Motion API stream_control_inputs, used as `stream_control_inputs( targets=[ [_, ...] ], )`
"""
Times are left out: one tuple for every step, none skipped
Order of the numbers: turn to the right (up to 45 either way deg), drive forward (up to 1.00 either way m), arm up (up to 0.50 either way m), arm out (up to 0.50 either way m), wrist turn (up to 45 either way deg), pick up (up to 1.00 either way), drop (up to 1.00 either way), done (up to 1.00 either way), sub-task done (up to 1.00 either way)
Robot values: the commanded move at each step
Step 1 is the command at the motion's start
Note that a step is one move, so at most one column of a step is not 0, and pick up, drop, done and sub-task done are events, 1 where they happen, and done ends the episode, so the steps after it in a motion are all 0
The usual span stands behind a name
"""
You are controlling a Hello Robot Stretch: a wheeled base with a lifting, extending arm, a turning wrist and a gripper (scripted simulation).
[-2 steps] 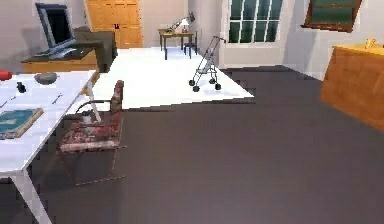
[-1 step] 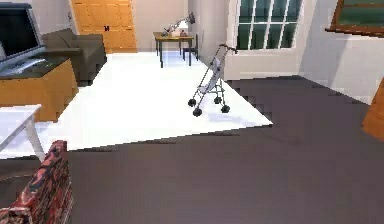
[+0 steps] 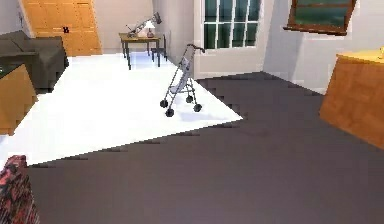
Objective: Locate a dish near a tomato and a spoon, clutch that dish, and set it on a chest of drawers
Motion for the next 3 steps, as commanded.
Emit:
stream_control_inputs(
  targets=[
    [0.0, 0.4, 0.0, 0.0, 0.0, 0.0, 0.0, 0.0, 0.0],
    [-12.0, 0.0, 0.0, 0.0, 0.0, 0.0, 0.0, 0.0, 0.0],
    [0.0, 0.05, 0.0, 0.0, 0.0, 0.0, 0.0, 0.0, 0.0]
  ],
)
